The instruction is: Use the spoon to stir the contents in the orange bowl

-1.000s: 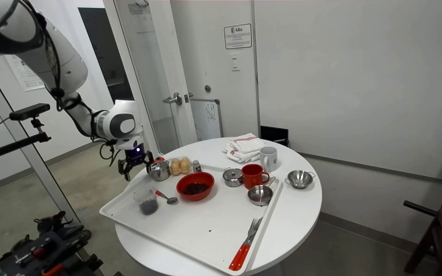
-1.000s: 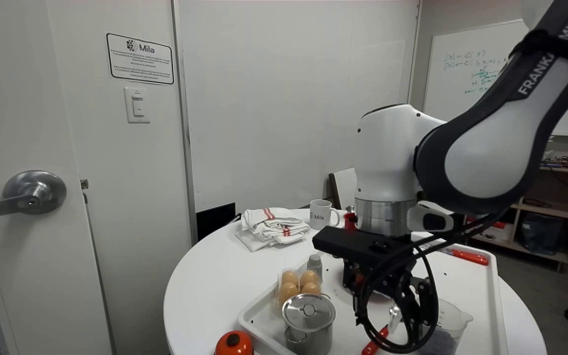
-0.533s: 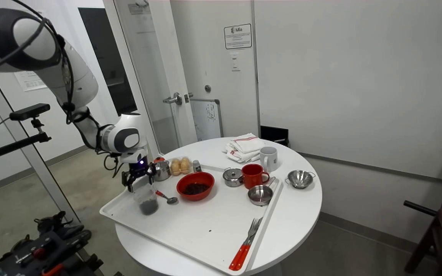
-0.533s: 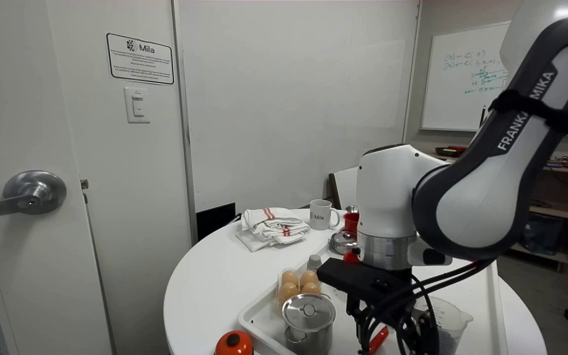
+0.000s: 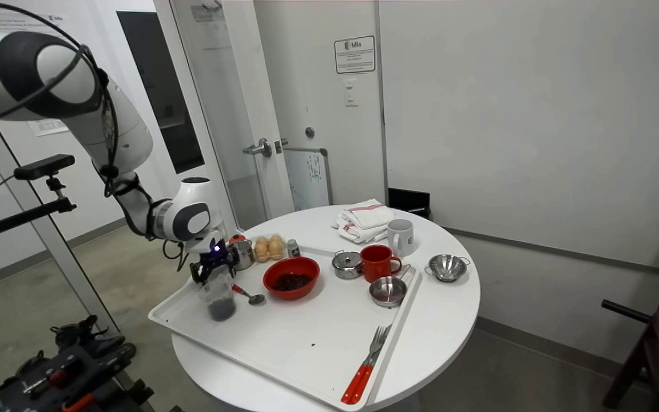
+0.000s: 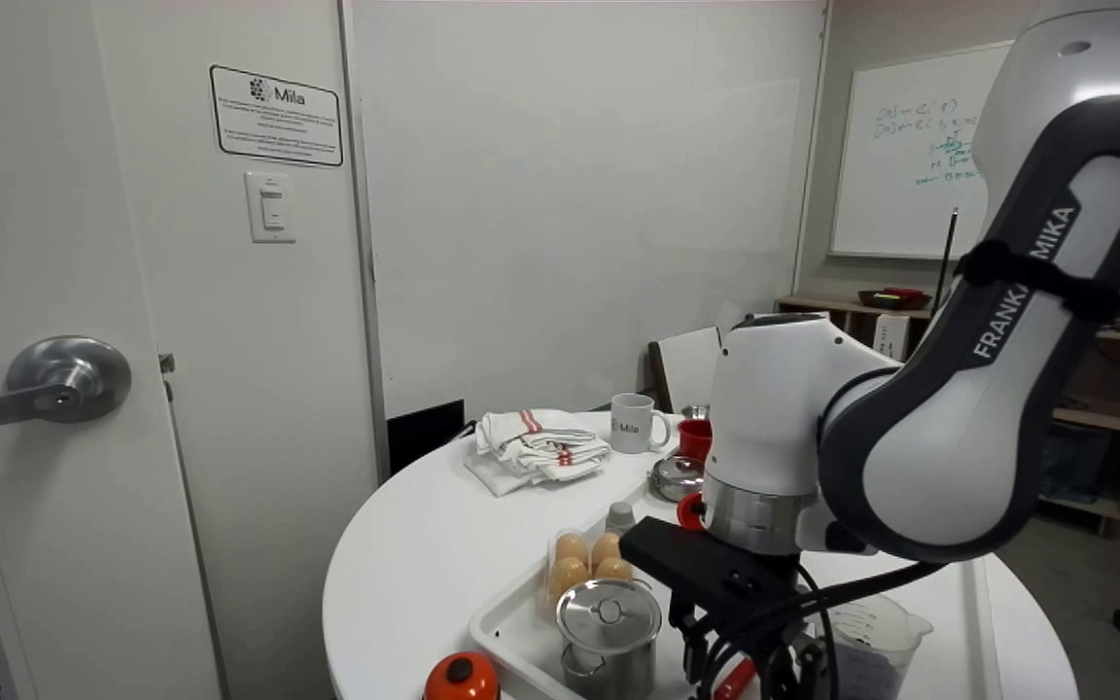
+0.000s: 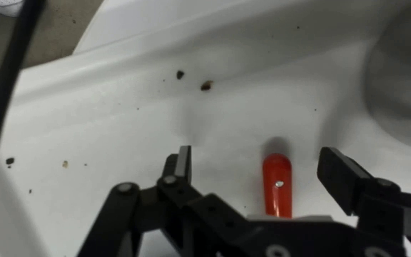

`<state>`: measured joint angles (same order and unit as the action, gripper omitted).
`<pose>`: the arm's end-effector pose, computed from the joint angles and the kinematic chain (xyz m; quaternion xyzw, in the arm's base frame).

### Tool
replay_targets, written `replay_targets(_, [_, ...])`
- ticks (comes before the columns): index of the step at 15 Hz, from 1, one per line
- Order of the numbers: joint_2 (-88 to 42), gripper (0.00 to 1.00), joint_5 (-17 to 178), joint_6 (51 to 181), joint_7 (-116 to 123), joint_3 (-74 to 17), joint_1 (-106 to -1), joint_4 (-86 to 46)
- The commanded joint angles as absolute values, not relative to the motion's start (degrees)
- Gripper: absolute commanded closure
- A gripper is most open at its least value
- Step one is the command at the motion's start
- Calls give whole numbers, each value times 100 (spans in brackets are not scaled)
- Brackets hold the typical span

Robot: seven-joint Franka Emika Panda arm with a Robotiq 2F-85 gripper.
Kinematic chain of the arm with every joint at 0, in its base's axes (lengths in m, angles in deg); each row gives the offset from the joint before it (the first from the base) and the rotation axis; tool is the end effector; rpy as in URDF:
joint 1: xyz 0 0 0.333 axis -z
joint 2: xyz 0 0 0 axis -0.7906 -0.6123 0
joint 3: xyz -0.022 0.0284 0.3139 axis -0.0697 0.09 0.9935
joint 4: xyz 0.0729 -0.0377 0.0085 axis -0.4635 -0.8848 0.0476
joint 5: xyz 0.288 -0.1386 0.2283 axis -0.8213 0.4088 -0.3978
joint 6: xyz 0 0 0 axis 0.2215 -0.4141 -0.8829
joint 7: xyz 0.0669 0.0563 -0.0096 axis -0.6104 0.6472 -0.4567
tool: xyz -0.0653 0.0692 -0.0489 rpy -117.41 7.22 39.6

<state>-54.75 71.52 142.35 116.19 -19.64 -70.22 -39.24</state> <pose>0.5442 0.2285 0.0456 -0.6336 0.7720 0.0435 0.0256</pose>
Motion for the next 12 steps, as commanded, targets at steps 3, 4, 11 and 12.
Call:
replay_targets(3, [-5605,56,6880,14551,11446,-2064,-7103,-3807])
replay_targets(4, [-5602,65,6876,14564,11435,-2068,-7109,-3809])
replay_targets(11, [-5560,95,6879,14633,11407,-2083,-7148,-3836])
replay_targets(12, [-5527,95,6872,14644,11384,-2056,-7132,-3869])
